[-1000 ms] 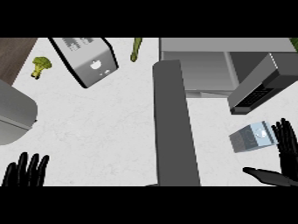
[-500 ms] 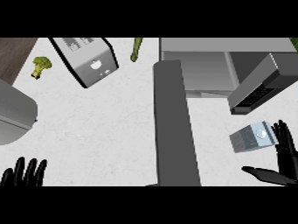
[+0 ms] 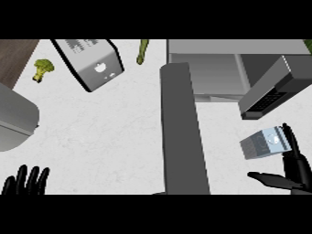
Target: Pick up the milk, place it into the microwave and close the microwave
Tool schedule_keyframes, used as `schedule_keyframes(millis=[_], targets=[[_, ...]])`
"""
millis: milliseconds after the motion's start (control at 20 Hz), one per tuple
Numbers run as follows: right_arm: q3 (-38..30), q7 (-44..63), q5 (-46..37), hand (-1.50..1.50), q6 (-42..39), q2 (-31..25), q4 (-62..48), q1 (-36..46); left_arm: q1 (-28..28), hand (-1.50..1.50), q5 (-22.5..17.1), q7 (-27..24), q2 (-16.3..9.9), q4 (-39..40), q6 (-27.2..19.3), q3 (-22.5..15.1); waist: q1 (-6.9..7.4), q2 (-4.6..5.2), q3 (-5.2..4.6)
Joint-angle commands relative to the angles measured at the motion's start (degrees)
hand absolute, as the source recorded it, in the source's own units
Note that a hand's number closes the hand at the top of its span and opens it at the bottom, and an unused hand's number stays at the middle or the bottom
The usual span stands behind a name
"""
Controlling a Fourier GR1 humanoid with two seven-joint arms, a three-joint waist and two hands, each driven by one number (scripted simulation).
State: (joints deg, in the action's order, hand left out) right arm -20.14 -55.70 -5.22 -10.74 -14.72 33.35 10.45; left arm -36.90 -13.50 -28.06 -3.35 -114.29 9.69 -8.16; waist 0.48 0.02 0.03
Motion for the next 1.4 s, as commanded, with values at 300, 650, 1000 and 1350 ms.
schedule_keyframes(millis=[300,650,1000,1350], targets=[[-0.3,-2.1,2.1,-1.5,-1.2,-1.0,-6.5,5.9,-4.8,-1.5,0.6,-5.0,-0.4,0.7,2.3,-0.3,0.13,-0.02,0.0],[0.5,-5.0,-2.0,1.5,11.6,-0.7,-8.9,8.1,-6.0,-1.5,2.6,-4.8,0.9,-0.8,0.7,-3.1,0.5,0.04,0.02],[-3.3,-8.8,0.2,1.5,17.1,1.2,-15.5,14.4,-1.9,-1.5,-0.3,-0.4,-0.6,-2.0,1.3,-1.1,0.81,0.34,0.11],[-3.0,-11.5,2.1,1.5,10.7,2.5,-13.6,14.3,0.6,-1.5,-0.1,1.9,0.5,-1.6,-0.8,-1.2,0.22,0.21,0.06]])
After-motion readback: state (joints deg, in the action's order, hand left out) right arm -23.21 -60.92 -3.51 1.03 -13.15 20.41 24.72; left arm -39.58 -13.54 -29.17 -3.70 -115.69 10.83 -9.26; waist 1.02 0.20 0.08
